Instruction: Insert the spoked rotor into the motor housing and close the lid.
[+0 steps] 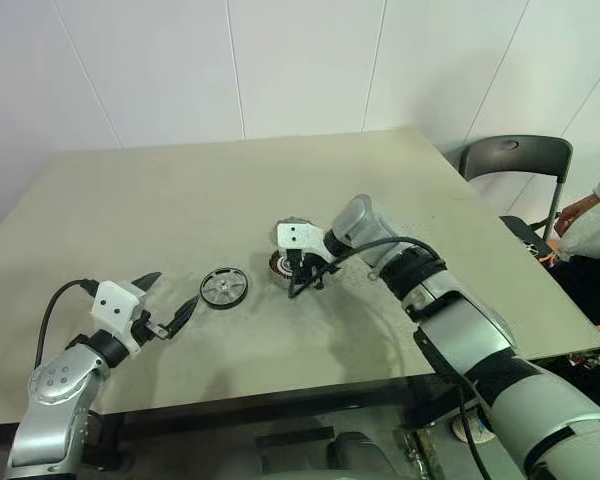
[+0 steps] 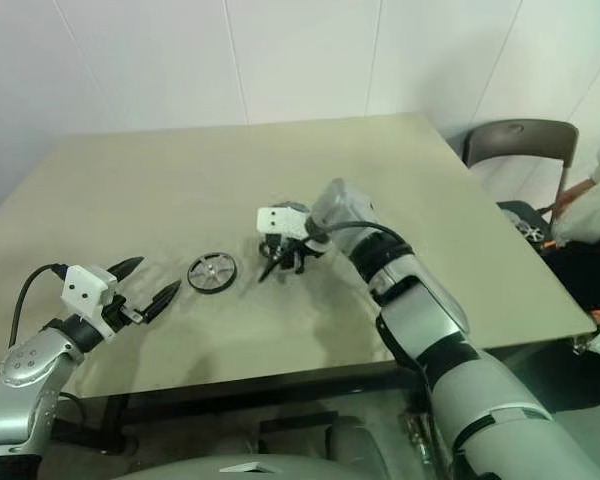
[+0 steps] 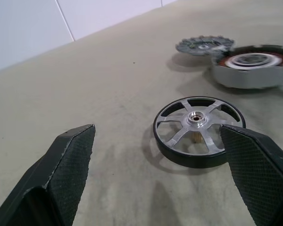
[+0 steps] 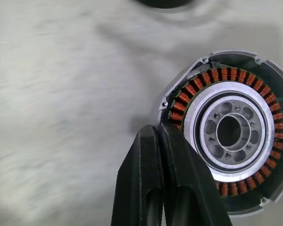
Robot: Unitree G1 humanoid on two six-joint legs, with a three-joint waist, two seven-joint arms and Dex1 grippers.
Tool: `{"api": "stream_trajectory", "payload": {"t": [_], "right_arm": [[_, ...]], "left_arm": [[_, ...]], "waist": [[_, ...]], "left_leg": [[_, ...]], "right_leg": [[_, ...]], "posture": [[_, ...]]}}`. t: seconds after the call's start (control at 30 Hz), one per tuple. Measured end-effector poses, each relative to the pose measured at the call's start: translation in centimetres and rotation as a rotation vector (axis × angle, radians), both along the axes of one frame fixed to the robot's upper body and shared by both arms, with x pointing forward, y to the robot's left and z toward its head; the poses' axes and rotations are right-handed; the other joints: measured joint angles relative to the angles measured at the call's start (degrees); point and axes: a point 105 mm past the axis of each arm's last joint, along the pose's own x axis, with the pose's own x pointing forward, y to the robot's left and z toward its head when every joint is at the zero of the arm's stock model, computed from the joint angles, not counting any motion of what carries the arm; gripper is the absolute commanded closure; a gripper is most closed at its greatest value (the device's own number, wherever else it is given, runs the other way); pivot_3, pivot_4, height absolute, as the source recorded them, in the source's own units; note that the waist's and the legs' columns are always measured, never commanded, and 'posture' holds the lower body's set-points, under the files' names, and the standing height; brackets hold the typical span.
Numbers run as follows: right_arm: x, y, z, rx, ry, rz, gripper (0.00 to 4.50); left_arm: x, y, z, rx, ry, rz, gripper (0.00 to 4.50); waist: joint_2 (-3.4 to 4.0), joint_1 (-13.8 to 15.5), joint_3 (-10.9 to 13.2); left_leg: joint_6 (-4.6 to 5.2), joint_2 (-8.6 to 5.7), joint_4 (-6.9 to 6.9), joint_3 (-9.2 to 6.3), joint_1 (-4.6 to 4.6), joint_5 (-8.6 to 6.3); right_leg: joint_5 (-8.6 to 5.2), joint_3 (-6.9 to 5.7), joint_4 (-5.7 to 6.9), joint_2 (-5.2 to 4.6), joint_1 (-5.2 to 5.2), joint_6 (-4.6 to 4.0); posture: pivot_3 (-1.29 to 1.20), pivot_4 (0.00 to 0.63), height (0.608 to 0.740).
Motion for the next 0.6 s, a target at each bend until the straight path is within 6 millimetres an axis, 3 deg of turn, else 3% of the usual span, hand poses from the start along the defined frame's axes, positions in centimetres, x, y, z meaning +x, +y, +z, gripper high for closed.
{"api": "stream_trajectory", "payload": {"t": [0.3, 0.6], "right_arm": [[-3.5, -0.9, 0.1, -0.002, 0.059, 0.034, 4.45], [-4.6, 0.0, -0.2, 0.012, 0.080, 0.050, 4.45]], "left_arm": [[0.2, -0.1, 0.1, -0.001, -0.002, -0.010, 0.00], [0.2, -0.1, -0.1, -0.002, 0.004, -0.012, 0.00]], "waist": [[-0.02, -0.03, -0.01], [-0.04, 0.07, -0.03]], "left_leg": [[0.00, 0.00, 0.01, 0.02, -0.10, 0.00], [-0.02, -0.01, 0.02, 0.02, -0.10, 0.01]], "right_leg": [[0.00, -0.02, 0.03, 0.00, -0.13, 0.00], [0.00, -0.03, 0.02, -0.02, -0.12, 0.00]], "posture": [[0.00, 0.000, 0.740], [0.00, 0.000, 0.740]]}}
